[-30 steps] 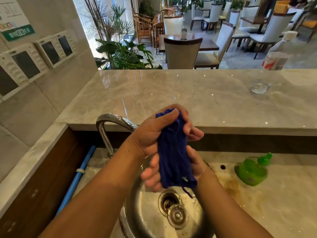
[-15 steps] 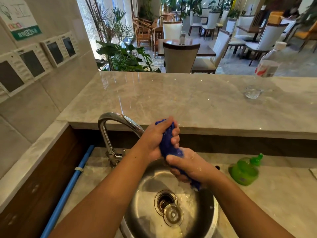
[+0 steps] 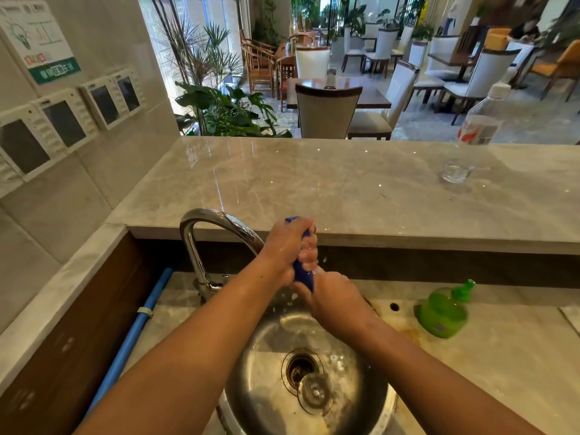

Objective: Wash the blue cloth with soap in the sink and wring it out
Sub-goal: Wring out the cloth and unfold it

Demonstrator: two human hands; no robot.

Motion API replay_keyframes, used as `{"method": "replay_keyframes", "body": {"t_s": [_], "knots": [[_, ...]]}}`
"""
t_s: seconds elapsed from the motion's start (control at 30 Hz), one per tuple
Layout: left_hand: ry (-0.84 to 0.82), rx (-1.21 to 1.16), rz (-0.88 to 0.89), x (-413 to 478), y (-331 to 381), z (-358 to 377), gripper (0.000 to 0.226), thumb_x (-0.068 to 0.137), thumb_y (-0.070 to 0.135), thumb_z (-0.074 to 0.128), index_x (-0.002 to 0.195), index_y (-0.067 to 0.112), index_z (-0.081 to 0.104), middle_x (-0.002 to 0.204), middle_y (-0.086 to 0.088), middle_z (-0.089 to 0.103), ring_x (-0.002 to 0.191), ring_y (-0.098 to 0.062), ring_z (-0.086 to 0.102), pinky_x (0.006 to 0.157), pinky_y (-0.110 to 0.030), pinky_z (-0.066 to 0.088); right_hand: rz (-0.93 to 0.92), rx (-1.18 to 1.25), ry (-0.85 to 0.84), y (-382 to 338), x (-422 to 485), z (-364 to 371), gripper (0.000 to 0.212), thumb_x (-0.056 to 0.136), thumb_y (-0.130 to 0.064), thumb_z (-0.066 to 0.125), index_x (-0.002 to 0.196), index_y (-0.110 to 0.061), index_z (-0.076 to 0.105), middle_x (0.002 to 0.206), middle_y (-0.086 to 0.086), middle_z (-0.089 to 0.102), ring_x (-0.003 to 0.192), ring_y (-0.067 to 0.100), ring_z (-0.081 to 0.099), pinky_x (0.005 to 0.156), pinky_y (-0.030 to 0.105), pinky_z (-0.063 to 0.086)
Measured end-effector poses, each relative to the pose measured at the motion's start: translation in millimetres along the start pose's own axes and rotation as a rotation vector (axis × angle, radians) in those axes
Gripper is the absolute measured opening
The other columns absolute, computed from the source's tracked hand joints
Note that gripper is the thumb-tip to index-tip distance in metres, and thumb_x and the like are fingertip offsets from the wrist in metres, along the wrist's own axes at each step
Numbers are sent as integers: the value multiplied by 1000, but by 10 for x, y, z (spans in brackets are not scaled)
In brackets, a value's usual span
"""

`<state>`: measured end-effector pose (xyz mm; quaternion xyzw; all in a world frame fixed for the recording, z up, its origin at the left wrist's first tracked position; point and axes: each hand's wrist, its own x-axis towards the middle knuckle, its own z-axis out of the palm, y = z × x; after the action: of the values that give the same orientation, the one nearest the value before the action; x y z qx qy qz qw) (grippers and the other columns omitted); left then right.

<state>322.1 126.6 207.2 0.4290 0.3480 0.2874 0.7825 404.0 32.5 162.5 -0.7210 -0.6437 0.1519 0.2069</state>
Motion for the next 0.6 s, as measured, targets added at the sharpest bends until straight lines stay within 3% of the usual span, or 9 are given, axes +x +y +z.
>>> {"method": "replay_keyframes", "body": {"t_s": [0.33,0.43,0.5,0.6], "knots": [[106,85,52,-116,-124,3,29,94,15,48,66,15,51,46,2,39,35,-11,32,36,-23,30,-136,-78,85,81,-50,192,32,100,-47,44,109,-20,56,88,-4,69,72,7,65,69,23,54],[90,82,76,-104,-125,-19,28,94,15,49,66,15,51,47,2,39,36,-11,32,37,-23,31,-92,-55,68,74,-38,211,30,101,-46,45,113,-21,55,92,-5,68,77,6,64,71,20,52],[-7,12,89,-79,-74,-34,29,94,16,49,65,15,51,46,2,38,35,-10,33,36,-23,32,-43,113,61,66,-14,143,22,99,-41,52,109,-22,55,89,-6,68,74,4,64,70,19,52],[-198,-63,131,-43,52,-10,31,96,17,47,66,14,51,46,3,38,34,-10,34,37,-22,34,-15,609,-23,60,-15,-23,19,97,-37,58,97,-18,60,77,-6,66,63,2,60,62,16,48]]}}
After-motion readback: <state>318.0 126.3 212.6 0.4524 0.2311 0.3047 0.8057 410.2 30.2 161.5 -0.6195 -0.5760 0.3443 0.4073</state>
